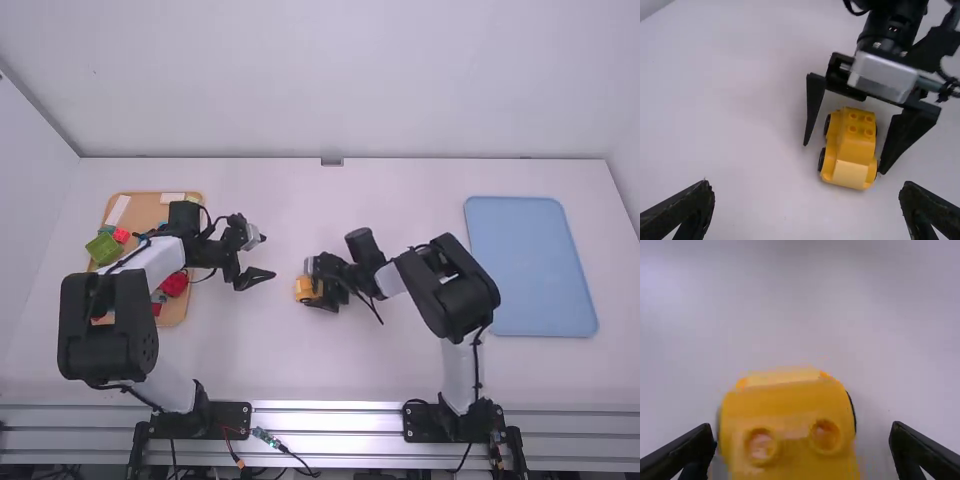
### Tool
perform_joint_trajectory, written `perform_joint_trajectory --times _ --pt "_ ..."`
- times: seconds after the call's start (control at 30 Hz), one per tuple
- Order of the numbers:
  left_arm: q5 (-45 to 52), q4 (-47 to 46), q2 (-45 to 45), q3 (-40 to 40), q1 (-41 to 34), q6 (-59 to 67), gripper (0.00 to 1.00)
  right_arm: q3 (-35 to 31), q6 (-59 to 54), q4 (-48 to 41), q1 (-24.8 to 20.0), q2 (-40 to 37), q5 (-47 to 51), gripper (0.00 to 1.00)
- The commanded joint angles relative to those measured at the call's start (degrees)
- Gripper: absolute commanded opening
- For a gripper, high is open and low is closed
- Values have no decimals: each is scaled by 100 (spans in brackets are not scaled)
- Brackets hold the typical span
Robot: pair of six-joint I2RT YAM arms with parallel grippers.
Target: Assemble lego blocks to make yellow taxi
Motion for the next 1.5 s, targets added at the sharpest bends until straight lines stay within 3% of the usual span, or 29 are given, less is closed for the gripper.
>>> perform_joint_trajectory --times 0.0,0.27,0.47,0.63,0.77,0.93,1.03,1.1,1.27,1.47 --pt "214 1 -116 -111 -4 110 99 197 129 -22 -7 300 76 88" --pt "216 -161 -116 -136 -22 556 99 354 168 -66 -223 352 -376 43" --pt "208 -148 -114 -140 -170 556 99 337 160 -584 -466 -63 -225 37" --pt "149 -110 -114 -140 -503 556 99 562 -13 -2033 -896 -800 568 34" --pt "-42 113 -114 -140 -918 529 99 678 -164 -3032 -1368 -1525 1620 25" --pt "-774 707 -99 -140 -1484 -343 99 686 164 -3423 -2291 -2310 2833 19" --pt "-960 882 -99 -140 -1635 -585 99 686 166 -3462 -2822 -2491 2791 14" --pt "-1032 1020 -99 -140 -1679 -723 99 686 365 -3254 -3414 -2524 2651 9" --pt "-1038 1195 -99 -140 -1668 -1036 99 686 920 -2540 -4562 -2305 2192 12" --pt "-1036 1208 -99 -140 -1668 -1079 99 688 1419 -1816 -5464 -1770 2006 17"
